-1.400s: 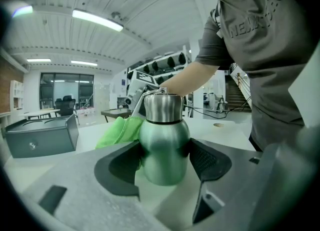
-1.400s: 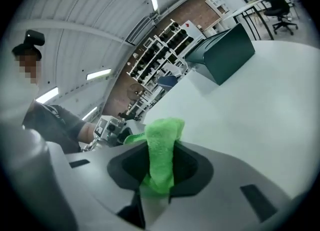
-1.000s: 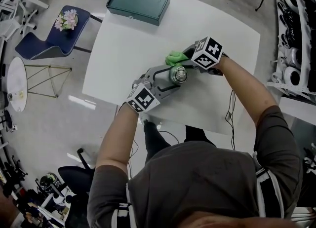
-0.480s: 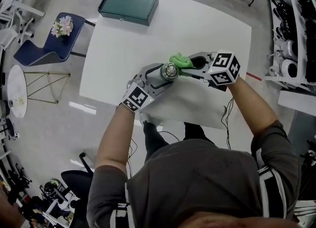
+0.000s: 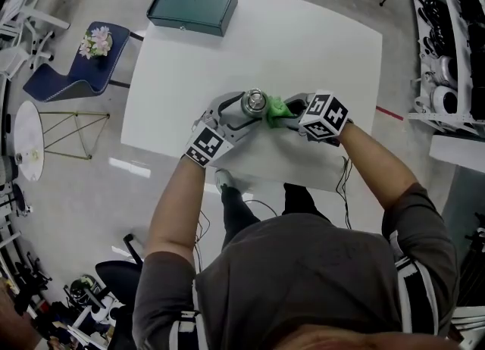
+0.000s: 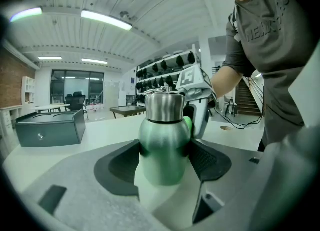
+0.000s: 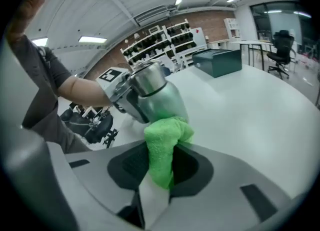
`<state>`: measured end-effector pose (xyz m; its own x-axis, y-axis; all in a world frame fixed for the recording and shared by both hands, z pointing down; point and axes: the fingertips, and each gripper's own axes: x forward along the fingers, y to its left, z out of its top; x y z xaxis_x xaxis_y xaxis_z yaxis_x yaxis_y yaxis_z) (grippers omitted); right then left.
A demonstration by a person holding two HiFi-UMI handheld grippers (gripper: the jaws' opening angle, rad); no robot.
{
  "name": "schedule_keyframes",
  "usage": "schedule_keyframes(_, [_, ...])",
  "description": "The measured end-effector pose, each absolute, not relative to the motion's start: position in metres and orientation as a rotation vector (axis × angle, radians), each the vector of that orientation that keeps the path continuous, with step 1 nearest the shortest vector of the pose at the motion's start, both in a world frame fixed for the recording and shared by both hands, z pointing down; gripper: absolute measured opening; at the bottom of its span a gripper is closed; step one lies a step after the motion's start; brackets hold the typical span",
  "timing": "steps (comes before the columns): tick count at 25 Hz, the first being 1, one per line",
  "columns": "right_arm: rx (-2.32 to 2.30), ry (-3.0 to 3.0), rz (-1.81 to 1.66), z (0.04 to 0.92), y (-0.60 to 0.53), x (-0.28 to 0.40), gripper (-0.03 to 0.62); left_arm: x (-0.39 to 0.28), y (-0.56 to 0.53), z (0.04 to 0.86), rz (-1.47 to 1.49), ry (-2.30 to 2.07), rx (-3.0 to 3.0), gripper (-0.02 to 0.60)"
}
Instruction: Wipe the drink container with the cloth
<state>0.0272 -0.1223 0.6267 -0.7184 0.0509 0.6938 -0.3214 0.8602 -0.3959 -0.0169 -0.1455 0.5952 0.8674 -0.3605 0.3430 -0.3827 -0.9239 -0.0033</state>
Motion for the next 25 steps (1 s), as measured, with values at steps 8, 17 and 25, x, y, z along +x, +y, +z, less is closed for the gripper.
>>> schedule_keyframes(8, [0.359, -2.529, 0.467, 0.524, -0.161, 0.025, 0.091, -0.02, -0.148, 0.596, 0.516, -0.665, 2.957, 0.308])
schedule_keyframes(17, [0.315, -2.478, 0.28, 0.522, -0.151, 0.008, 0.091, -0.016, -0.147, 0.597, 0.553, -0.667, 2.952, 0.308])
schedule_keyframes(25, [0.345, -2.496, 0.147, 0.5, -0.167, -0.011, 0.091, -0.02, -0.149, 0.597, 0.561, -0.655, 2.953, 0.308])
